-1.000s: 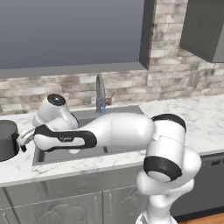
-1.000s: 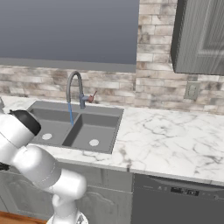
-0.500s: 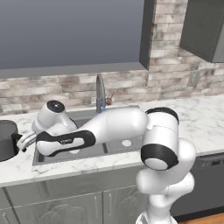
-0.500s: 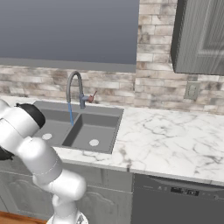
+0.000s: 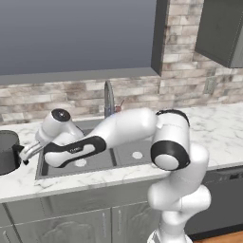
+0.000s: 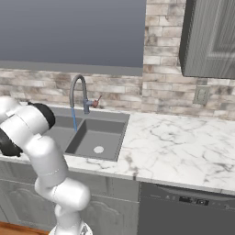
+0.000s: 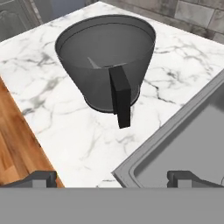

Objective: Turn on the sink faucet and place the jug under the water for a few seconds to fill it up.

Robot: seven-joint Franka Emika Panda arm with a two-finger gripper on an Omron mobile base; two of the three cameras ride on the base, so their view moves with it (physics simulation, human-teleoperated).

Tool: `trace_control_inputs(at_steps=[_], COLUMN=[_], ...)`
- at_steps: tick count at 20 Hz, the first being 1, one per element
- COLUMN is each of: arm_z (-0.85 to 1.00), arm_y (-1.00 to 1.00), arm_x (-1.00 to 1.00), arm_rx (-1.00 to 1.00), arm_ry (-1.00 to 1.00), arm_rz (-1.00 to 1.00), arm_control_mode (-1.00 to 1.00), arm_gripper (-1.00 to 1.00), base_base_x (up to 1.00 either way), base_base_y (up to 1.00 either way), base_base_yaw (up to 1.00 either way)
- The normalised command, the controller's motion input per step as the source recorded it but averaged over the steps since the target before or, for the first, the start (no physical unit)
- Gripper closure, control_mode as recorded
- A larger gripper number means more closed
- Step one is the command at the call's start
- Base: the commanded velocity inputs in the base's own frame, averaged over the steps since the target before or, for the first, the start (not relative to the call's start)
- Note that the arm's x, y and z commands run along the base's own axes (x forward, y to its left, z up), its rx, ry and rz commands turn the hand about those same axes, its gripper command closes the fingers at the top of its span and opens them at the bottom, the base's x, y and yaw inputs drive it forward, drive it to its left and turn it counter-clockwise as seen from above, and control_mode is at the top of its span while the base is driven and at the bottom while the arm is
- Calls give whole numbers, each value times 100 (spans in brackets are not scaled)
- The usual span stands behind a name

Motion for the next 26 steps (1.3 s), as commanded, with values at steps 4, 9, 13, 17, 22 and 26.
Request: trace_control_inputs(at_steps=[4,9,13,17,22,26], arm_z=[-17,-23,0,0,0,0], arm_y=[12,10,10,11,1,0], arm_x=[4,0,0,0,1,11], arm_rx=[-4,-8,-2,-1,0,0], arm_ry=[0,0,0,0,0,0], arm_rz=[0,0,0,0,0,0], arm_control_mode=[-100,-100,-100,-100,-100,-100], arm_gripper=[-100,-100,-100,-100,-100,-100], base_base_x=[0,0,0,0,0,0], base_base_y=[0,0,0,0,0,0], base_base_yaw=[0,0,0,0,0,0])
